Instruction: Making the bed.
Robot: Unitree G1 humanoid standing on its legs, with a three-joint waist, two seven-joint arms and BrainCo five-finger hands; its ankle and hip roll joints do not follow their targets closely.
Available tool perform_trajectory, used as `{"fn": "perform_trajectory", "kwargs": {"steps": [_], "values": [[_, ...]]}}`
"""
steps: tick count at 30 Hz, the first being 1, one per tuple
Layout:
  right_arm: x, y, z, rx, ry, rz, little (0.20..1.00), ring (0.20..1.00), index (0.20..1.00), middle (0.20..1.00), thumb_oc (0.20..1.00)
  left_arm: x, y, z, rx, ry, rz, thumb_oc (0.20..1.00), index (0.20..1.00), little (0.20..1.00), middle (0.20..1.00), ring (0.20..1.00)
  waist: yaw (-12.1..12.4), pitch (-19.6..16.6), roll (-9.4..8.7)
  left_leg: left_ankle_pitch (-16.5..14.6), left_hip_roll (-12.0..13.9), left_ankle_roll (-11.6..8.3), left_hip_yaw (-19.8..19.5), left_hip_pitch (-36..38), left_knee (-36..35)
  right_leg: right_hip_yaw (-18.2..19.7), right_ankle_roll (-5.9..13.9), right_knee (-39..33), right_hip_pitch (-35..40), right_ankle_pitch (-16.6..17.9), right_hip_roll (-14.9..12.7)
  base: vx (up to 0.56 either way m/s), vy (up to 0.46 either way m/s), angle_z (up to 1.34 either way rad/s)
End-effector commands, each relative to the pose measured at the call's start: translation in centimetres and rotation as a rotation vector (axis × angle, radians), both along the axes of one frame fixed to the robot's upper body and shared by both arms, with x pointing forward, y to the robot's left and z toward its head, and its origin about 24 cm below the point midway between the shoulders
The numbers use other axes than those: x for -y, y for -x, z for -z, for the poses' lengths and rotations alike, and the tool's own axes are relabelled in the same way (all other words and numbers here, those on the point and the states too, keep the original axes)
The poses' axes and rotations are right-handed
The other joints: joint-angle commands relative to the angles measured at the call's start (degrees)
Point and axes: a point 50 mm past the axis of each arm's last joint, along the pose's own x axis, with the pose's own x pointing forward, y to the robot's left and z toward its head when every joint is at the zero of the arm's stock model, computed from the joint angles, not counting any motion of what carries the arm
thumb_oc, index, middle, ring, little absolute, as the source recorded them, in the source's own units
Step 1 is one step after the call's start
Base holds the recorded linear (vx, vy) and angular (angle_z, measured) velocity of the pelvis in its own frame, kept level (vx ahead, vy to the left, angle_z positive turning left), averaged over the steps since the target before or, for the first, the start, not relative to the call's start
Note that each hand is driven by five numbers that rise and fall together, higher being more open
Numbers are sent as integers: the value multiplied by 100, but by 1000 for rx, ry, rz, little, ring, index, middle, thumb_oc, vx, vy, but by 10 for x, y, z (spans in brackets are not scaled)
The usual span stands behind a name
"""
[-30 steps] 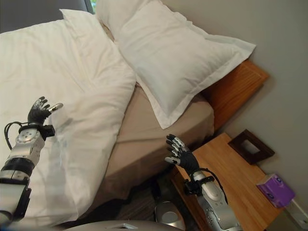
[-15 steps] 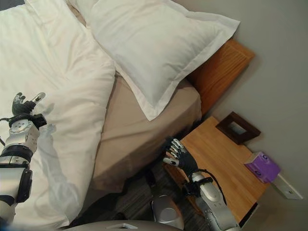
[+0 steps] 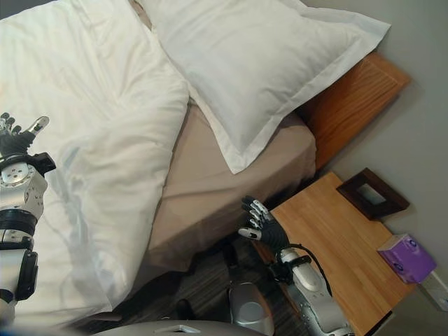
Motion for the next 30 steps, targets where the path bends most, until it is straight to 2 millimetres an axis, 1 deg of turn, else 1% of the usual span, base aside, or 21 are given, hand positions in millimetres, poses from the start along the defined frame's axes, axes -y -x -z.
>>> {"fn": "perform_trajectory", "kwargs": {"steps": [1,4,5,7,8,9,10,15,16,19,20,21,22,23,24,25,26,28,29,30], "values": [[5,-4,-17,87,-2,1,1000,1000,1000,1000,1000,-16,4,-24,-68,-187,50,1000,1000,1000,1000,1000,14,-43,83,713,-44,-22,-326,-395,31,-190,512,95,934,-999,-219,-22,1,13],[8,-3,-16,79,-9,18,1000,1000,1000,1000,1000,-4,-2,-32,-138,-324,124,1000,1000,1000,1000,1000,54,-2,127,727,-64,-12,-388,-426,31,-249,509,95,938,-996,-242,-20,-5,7],[8,-2,-15,76,-11,22,1000,1000,1000,1000,1000,-2,-3,-34,-138,-345,136,1000,1000,1000,1000,1000,64,6,135,733,-69,-10,-405,-434,31,-260,509,95,941,-998,-248,-19,-1,7],[10,-2,-14,66,-12,33,1000,1000,1000,1000,1000,0,-3,-35,-206,-435,160,1000,1000,1000,1000,1000,83,26,150,740,-76,-6,-437,-443,31,-288,505,95,947,-1002,-255,-18,-4,9],[11,-1,-13,61,-13,37,1000,1000,1000,1000,1000,-1,-3,-32,-255,-463,176,1000,1000,1000,1000,1000,88,39,159,743,-76,-6,-448,-443,31,-298,505,95,950,-1006,-256,-13,-6,9],[11,-1,-12,59,-10,32,1000,1000,1000,1000,1000,-2,-2,-32,-266,-475,163,1000,1000,1000,1000,1000,84,44,161,740,-78,-6,-454,-442,31,-302,504,95,957,-1011,-258,-19,-3,10],[11,0,-12,57,-4,22,1000,1000,1000,1000,1000,0,-5,-32,-323,-541,176,1000,1000,1000,1000,1000,62,63,168,742,-83,-8,-466,-450,31,-312,500,95,962,-1020,-257,-14,-2,7],[9,-3,-14,66,-6,16,1000,1000,1000,1000,1000,5,-11,-25,-397,-582,193,1000,1000,1000,1000,1000,47,95,169,744,-89,-7,-479,-481,31,-320,499,95,941,-1019,-263,-16,-2,4],[8,-3,-14,68,-4,6,1000,1000,1000,1000,1000,5,-13,-19,-429,-570,198,1000,1000,1000,1000,1000,38,111,167,746,-88,-6,-472,-500,31,-319,505,95,926,-1008,-265,0,0,0],[7,-2,-13,64,-8,3,1000,1000,1000,1000,1000,6,-16,-16,-500,-640,197,1000,1000,1000,1000,1000,30,133,162,744,-93,-5,-454,-517,31,-300,512,95,890,-992,-268,0,0,0],[8,-2,-13,64,-9,3,1000,1000,1000,1000,1000,7,-16,-16,-500,-641,197,1000,1000,1000,1000,1000,33,133,161,743,-93,-5,-453,-517,31,-299,512,95,889,-992,-268,0,0,0],[9,-2,-12,56,-9,10,1000,1000,1000,1000,1000,6,-14,-2,-533,-601,202,1000,1000,1000,1000,1000,17,146,152,742,-91,-5,-432,-519,31,-284,509,95,869,-983,-265,0,0,0],[9,-2,-11,50,-8,8,1000,1000,1000,1000,1000,3,-11,5,-560,-571,194,1000,1000,1000,1000,1000,6,151,152,742,-91,-5,-426,-524,31,-275,508,95,860,-981,-263,0,0,0],[9,-1,-10,47,-6,2,1000,1000,1000,1000,1000,2,-10,10,-585,-566,190,1000,1000,1000,1000,1000,-7,160,149,743,-90,-7,-425,-534,31,-268,507,95,850,-976,-263,0,0,0],[9,-1,-10,47,-6,2,1000,1000,1000,1000,1000,2,-11,10,-585,-566,191,1000,1000,1000,1000,1000,-6,160,150,743,-90,-6,-425,-536,31,-268,507,95,849,-976,-263,-42,20,-2],[6,-2,-12,54,8,-34,1000,1000,1000,1000,1000,5,-14,17,-656,-613,170,1000,1000,1000,1000,1000,-54,203,126,756,-73,-15,-398,-606,31,-240,505,95,763,-944,-259,-61,21,-3],[6,-4,-14,63,12,-40,1000,1000,1000,1000,1000,11,-17,21,-662,-601,178,1000,1000,1000,1000,1000,-83,240,102,768,-68,-20,-394,-650,31,-239,504,95,714,-925,-256,-93,29,0],[6,-6,-16,71,5,-42,1000,1000,1000,1000,1000,16,-17,32,-640,-502,198,1000,1000,1000,1000,1000,-138,318,58,796,-57,-24,-376,-792,31,-202,505,95,542,-852,-232,-99,18,0],[5,-7,-17,73,-3,-47,1000,1000,1000,1000,1000,15,-14,37,-624,-438,201,1000,1000,1000,1000,1000,-170,348,28,815,-39,-34,-347,-870,31,-186,508,95,462,-815,-226,-74,7,-11],[5,-7,-17,73,-3,-48,1000,1000,1000,1000,1000,15,-14,37,-624,-437,201,1000,1000,1000,1000,1000,-173,338,31,816,-39,-34,-346,-882,31,-185,508,95,449,-812,-225,-91,2,-15]]}}
